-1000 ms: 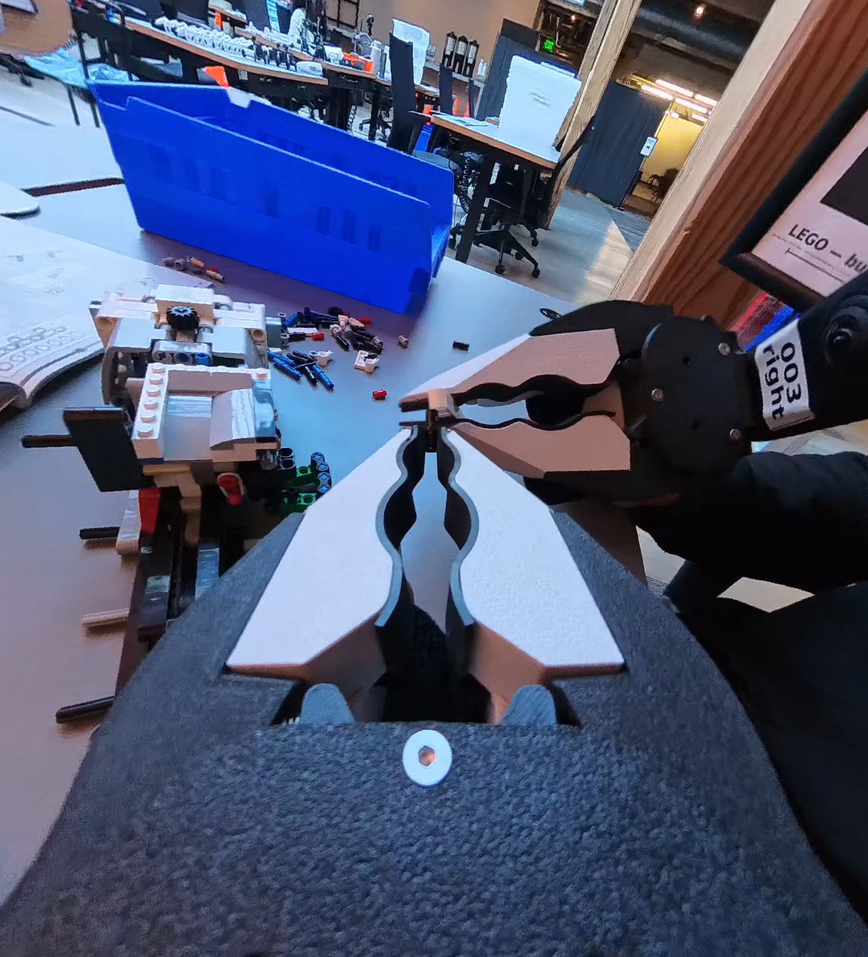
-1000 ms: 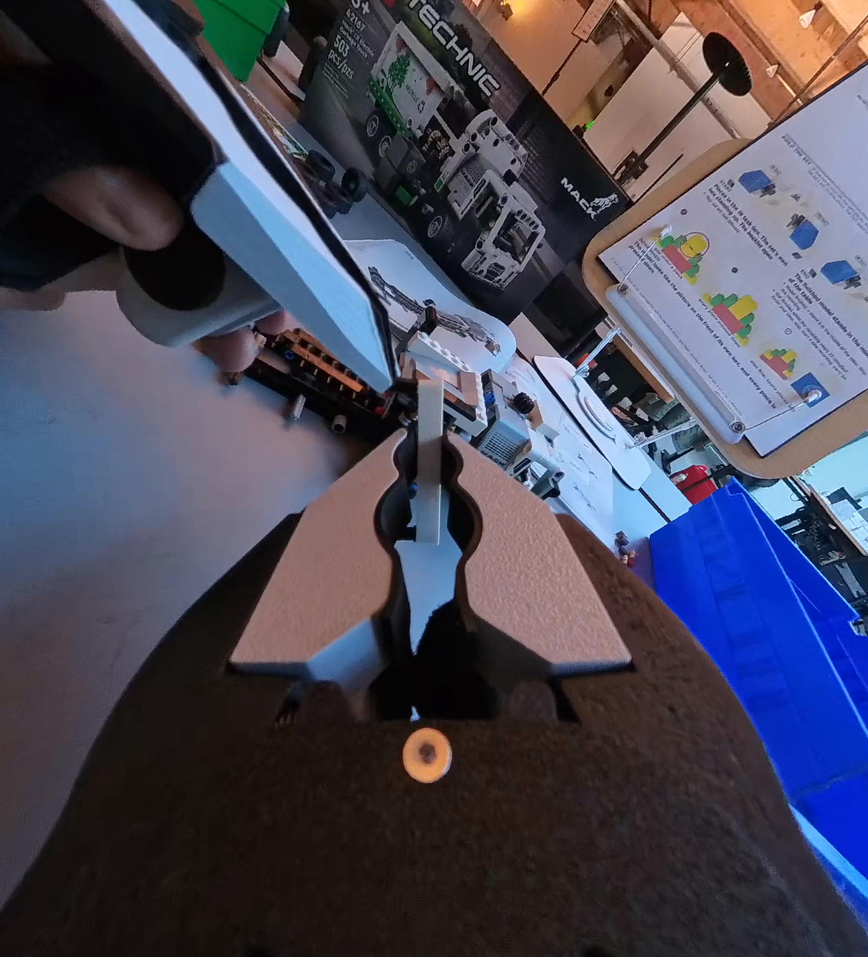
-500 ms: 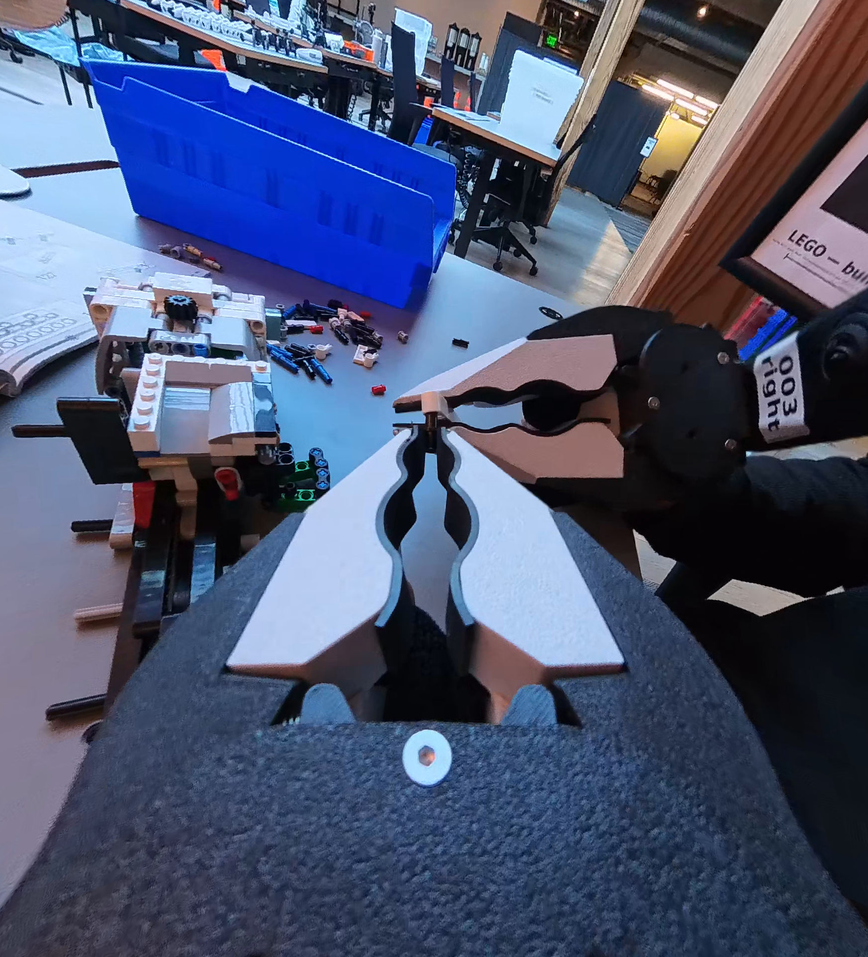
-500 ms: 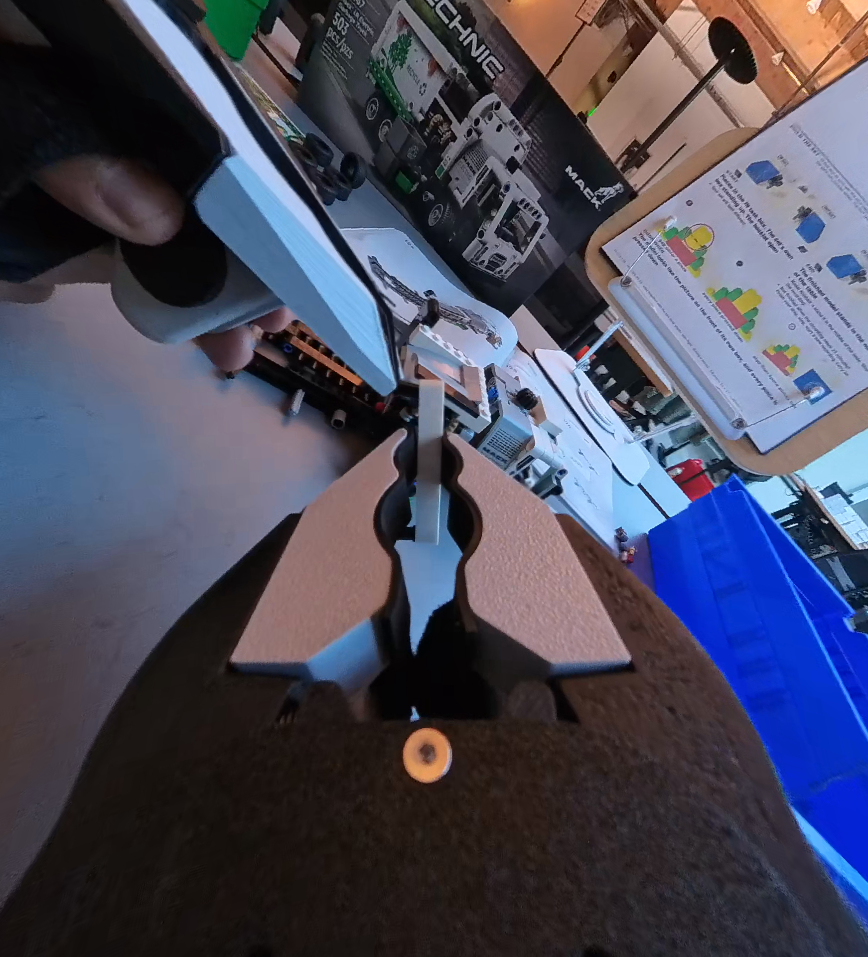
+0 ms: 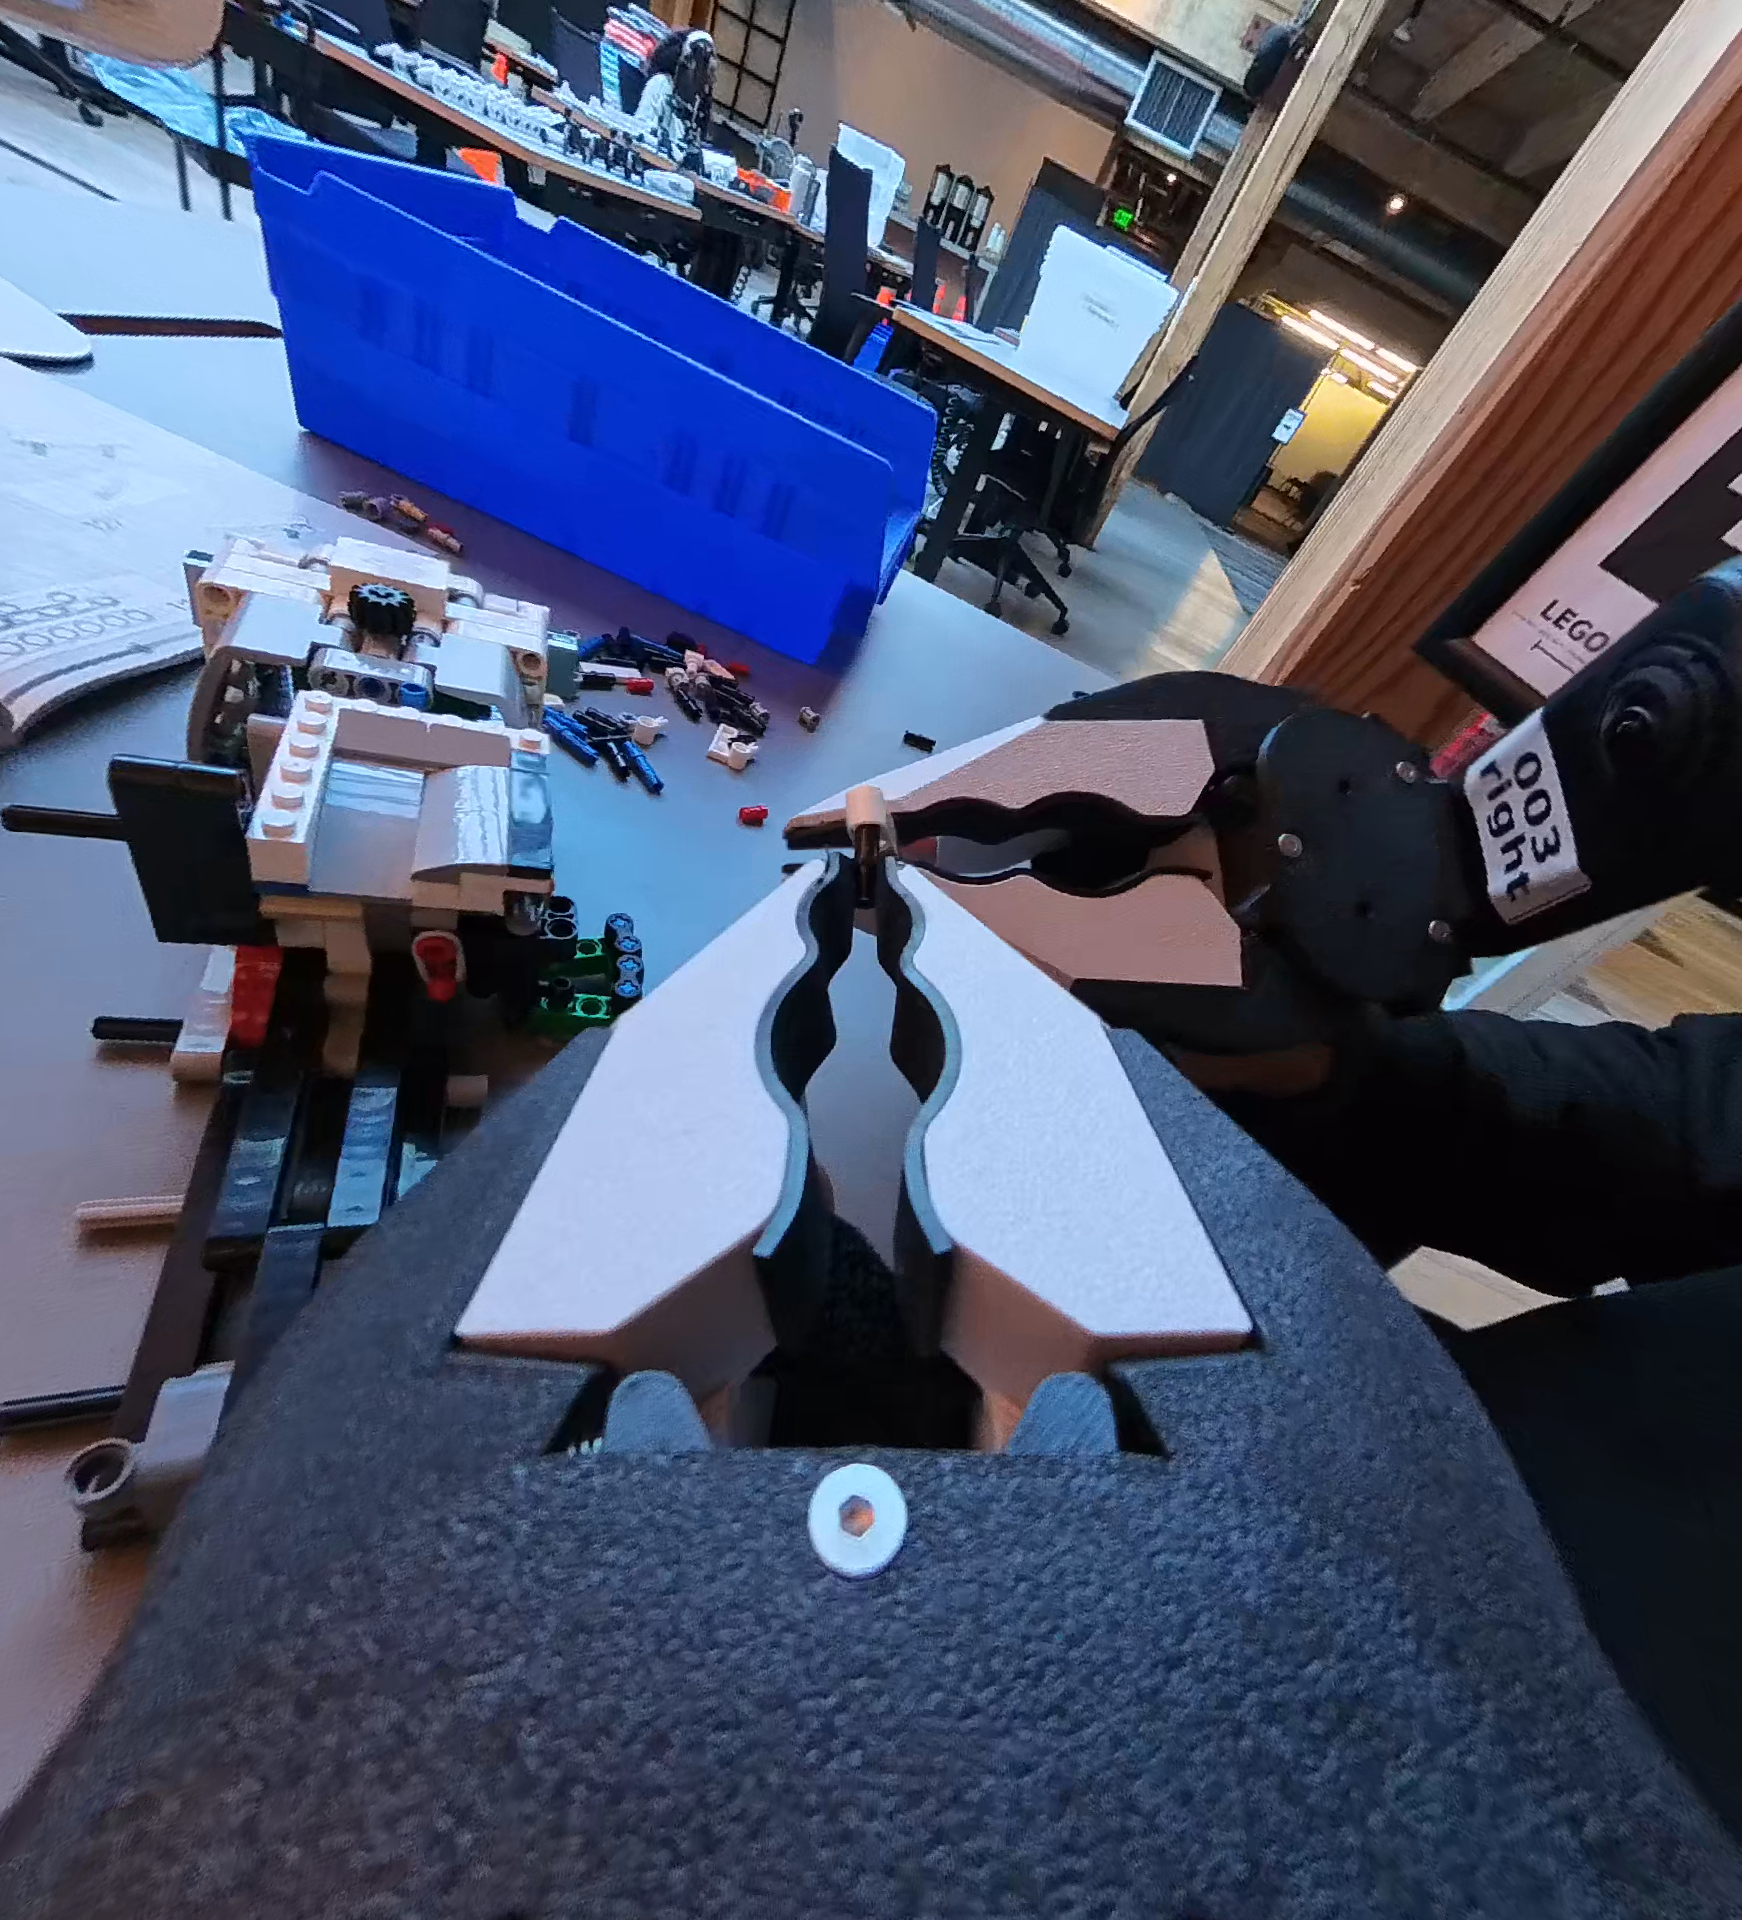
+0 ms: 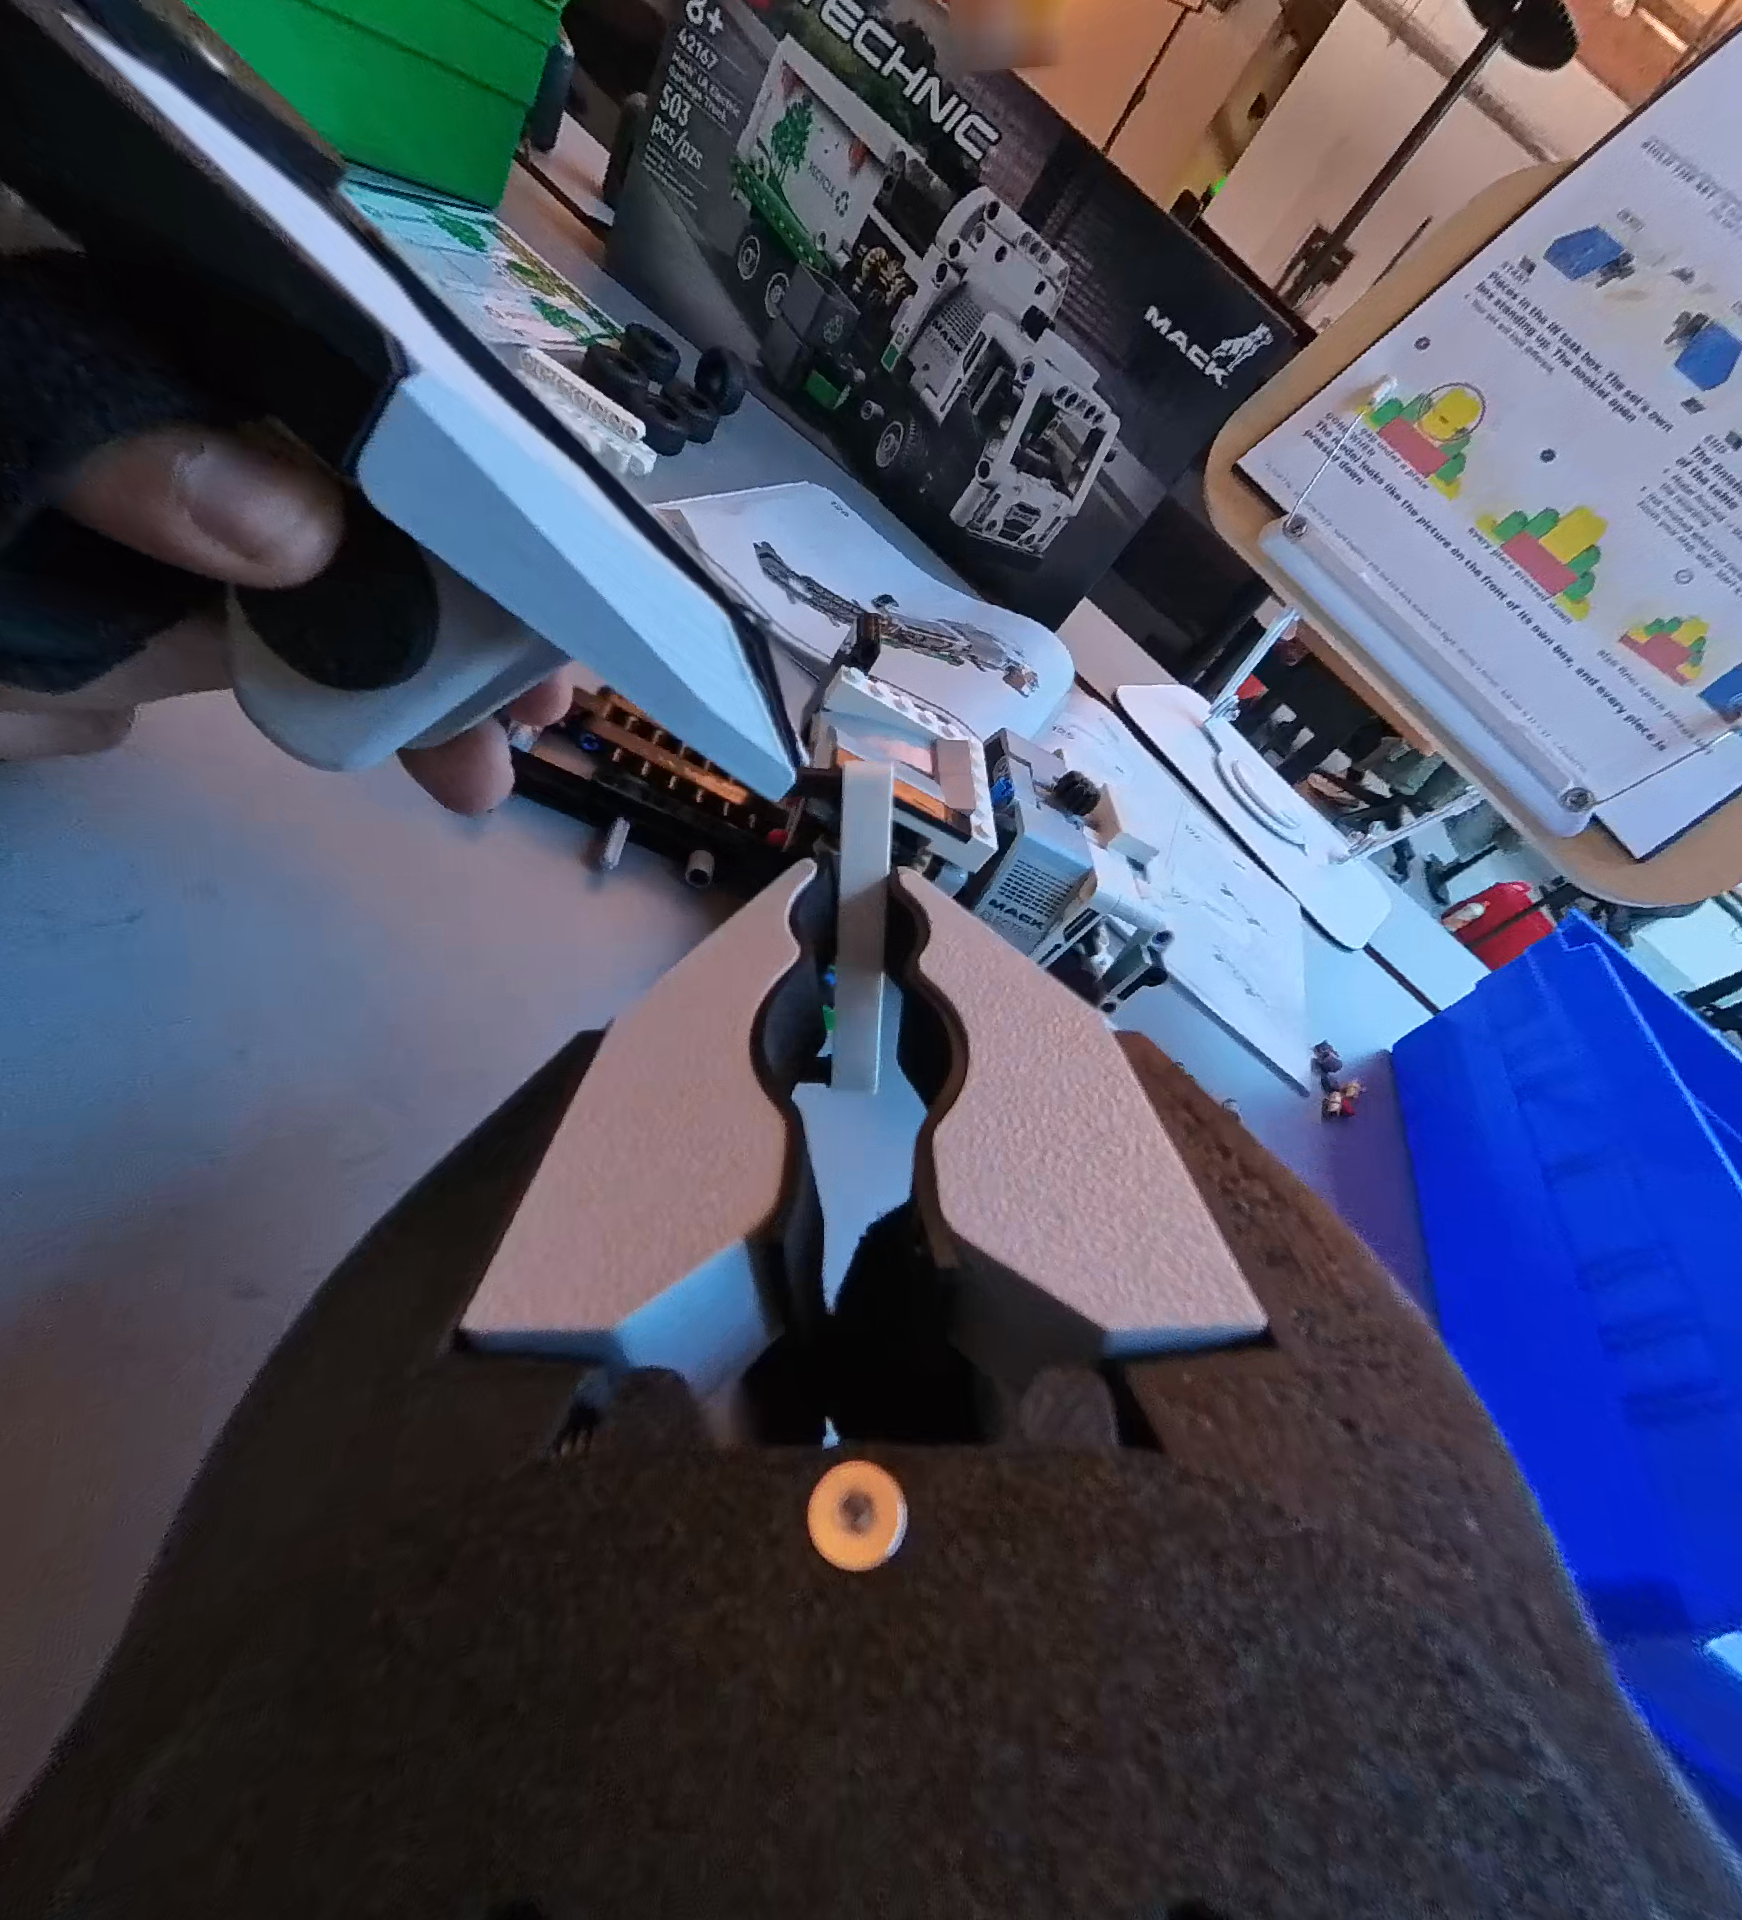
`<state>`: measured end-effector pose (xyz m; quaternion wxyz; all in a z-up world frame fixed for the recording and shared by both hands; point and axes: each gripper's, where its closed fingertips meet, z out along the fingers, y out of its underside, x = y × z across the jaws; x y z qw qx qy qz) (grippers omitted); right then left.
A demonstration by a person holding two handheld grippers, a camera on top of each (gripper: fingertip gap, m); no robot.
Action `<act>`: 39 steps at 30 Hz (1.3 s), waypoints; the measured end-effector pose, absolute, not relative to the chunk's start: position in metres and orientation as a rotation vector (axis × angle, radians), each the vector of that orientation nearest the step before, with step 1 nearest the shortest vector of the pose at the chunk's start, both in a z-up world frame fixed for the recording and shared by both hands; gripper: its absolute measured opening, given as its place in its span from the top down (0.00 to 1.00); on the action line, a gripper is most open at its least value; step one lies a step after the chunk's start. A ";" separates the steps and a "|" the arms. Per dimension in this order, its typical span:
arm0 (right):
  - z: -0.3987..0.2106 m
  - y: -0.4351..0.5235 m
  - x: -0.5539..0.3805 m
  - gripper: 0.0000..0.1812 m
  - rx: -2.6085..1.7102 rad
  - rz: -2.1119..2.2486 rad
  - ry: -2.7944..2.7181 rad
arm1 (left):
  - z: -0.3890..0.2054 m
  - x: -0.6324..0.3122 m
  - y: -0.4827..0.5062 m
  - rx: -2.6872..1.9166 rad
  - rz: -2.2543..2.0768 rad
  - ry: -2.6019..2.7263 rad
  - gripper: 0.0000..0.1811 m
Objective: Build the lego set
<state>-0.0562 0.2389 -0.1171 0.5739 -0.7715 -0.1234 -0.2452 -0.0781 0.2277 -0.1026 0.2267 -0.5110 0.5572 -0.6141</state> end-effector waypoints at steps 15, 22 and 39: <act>-0.115 0.239 -0.058 0.96 -1.764 -0.744 -0.398 | -0.106 -0.081 0.226 -1.456 -1.788 1.574 0.99; -0.125 0.233 -0.053 0.96 -1.760 -0.861 -0.541 | -0.116 -0.083 0.222 -1.476 -1.763 1.697 0.99; -0.132 0.237 -0.055 0.96 -1.845 -0.696 -0.441 | -0.108 -0.078 0.229 -1.482 -1.802 1.596 1.00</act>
